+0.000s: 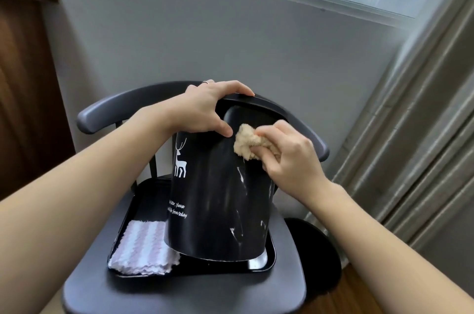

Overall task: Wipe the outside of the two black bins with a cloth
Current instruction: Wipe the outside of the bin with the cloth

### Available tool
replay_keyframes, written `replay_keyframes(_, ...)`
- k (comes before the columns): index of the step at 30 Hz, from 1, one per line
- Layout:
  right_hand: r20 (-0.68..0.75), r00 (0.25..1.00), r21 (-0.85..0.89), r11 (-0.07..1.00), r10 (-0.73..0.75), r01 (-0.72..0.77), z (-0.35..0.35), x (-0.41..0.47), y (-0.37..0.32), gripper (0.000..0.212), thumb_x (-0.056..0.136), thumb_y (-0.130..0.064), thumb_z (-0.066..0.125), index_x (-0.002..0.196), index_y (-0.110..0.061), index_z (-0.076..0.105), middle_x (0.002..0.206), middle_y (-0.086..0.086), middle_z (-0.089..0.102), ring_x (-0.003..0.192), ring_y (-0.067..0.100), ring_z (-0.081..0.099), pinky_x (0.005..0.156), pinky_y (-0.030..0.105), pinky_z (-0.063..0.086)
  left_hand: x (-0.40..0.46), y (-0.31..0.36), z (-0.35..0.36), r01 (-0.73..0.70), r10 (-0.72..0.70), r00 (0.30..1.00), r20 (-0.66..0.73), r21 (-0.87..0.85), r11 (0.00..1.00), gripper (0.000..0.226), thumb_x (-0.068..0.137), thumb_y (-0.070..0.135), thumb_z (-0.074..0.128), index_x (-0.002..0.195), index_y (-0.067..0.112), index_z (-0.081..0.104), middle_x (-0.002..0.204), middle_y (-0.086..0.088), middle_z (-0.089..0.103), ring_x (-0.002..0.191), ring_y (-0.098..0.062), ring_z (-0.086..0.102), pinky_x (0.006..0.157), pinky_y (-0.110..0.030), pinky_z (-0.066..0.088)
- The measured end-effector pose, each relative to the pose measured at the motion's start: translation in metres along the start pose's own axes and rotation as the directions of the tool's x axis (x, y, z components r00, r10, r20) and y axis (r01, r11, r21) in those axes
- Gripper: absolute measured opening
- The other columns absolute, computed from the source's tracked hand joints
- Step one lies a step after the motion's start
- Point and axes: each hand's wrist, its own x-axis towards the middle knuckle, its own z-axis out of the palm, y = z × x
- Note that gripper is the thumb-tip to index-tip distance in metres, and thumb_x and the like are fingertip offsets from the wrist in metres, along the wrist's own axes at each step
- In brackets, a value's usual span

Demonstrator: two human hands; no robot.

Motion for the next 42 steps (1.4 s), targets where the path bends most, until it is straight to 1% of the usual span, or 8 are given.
replay_keyframes(4, 0.099, 0.989, 0.029, 0.993, -0.113, 0.111, 0.0, -0.019, -0.002, 0.017, 0.084, -0.017, 0.074, 0.1, -0.01, 0.072, 0.083, 0.001, 0.059, 0.071, 0.02, 0.058, 0.063, 0.037, 0.052, -0.001, -0.002, 0.0, 0.0, 0.0, 1.0, 0.002, -0.009, 1.0, 0.082, 0.074, 0.025, 0.084, 0.126, 0.072, 0.041, 0.124, 0.006, 0.045, 0.126, -0.03, 0.036, 0.104, -0.042, 0.034)
replay_keyframes(11, -0.068, 0.993, 0.026, 0.995, 0.093, -0.091, 0.0, 0.004, 0.009, 0.02, 0.085, -0.013, 0.074, 0.105, -0.009, 0.071, 0.092, 0.005, 0.063, 0.083, 0.023, 0.061, 0.076, 0.038, 0.049, -0.001, 0.001, 0.0, 0.0, 0.0, 1.0, -0.004, 0.002, 1.0, 0.082, 0.074, 0.025, 0.085, 0.124, 0.073, 0.042, 0.128, 0.004, 0.047, 0.129, -0.031, 0.038, 0.113, -0.05, 0.036)
replay_keyframes(17, 0.078, 0.991, 0.062, 0.993, -0.106, 0.101, 0.008, -0.04, -0.006, 0.017, 0.084, -0.015, 0.072, 0.099, -0.009, 0.071, 0.082, 0.0, 0.056, 0.07, 0.019, 0.055, 0.063, 0.034, 0.05, 0.001, -0.003, 0.001, -0.005, 0.005, 1.0, -0.002, -0.004, 1.0, 0.082, 0.075, 0.023, 0.084, 0.127, 0.07, 0.041, 0.13, 0.007, 0.044, 0.129, -0.028, 0.035, 0.109, -0.042, 0.033)
replay_keyframes(22, -0.016, 0.999, 0.026, 0.999, 0.047, -0.047, 0.005, -0.011, 0.001, 0.018, 0.087, -0.017, 0.073, 0.103, -0.011, 0.07, 0.088, 0.002, 0.06, 0.077, 0.02, 0.058, 0.071, 0.035, 0.049, 0.0, 0.0, 0.003, -0.056, 0.055, 0.998, -0.027, -0.015, 0.998, 0.082, 0.077, 0.018, 0.083, 0.135, 0.062, 0.044, 0.113, 0.026, 0.043, 0.116, -0.007, 0.026, 0.1, -0.029, 0.021)
replay_keyframes(24, -0.04, 0.995, 0.035, 0.995, 0.092, -0.091, 0.006, -0.005, 0.002, 0.019, 0.086, -0.017, 0.074, 0.104, -0.012, 0.07, 0.09, 0.003, 0.061, 0.08, 0.021, 0.059, 0.074, 0.037, 0.049, 0.001, 0.0, 0.004, -0.089, 0.089, 0.995, -0.036, 0.002, 0.996, 0.081, 0.077, 0.017, 0.082, 0.138, 0.056, 0.045, 0.122, 0.02, 0.048, 0.108, 0.002, 0.023, 0.1, -0.026, 0.018)
replay_keyframes(33, 0.178, 0.968, 0.065, 0.984, -0.175, 0.166, 0.006, -0.053, -0.005, 0.016, 0.086, -0.018, 0.071, 0.1, -0.009, 0.071, 0.084, 0.002, 0.057, 0.073, 0.022, 0.056, 0.06, 0.039, 0.052, 0.001, -0.005, 0.003, -0.107, 0.108, 0.994, -0.031, 0.015, 0.994, 0.081, 0.078, 0.017, 0.081, 0.14, 0.054, 0.045, 0.129, 0.02, 0.046, 0.12, -0.003, 0.026, 0.104, -0.028, 0.018)
replay_keyframes(39, -0.009, 0.999, 0.025, 0.999, 0.041, -0.041, 0.006, -0.017, -0.001, 0.019, 0.086, -0.016, 0.075, 0.103, -0.009, 0.071, 0.088, 0.005, 0.061, 0.078, 0.024, 0.06, 0.07, 0.042, 0.052, -0.001, -0.002, 0.004, -0.093, 0.094, 0.995, -0.044, 0.025, 0.995, 0.08, 0.079, 0.017, 0.081, 0.142, 0.051, 0.045, 0.13, 0.018, 0.046, 0.118, 0.0, 0.024, 0.103, -0.025, 0.016)
replay_keyframes(42, 0.014, 1.0, 0.061, 0.998, -0.021, 0.02, 0.011, -0.033, -0.006, 0.018, 0.084, -0.015, 0.074, 0.101, -0.009, 0.071, 0.085, 0.004, 0.059, 0.073, 0.022, 0.058, 0.066, 0.039, 0.052, -0.002, -0.002, 0.003, -0.088, 0.089, 0.995, -0.045, 0.025, 0.996, 0.08, 0.08, 0.016, 0.081, 0.142, 0.05, 0.045, 0.13, 0.017, 0.046, 0.12, -0.002, 0.026, 0.104, -0.026, 0.017)
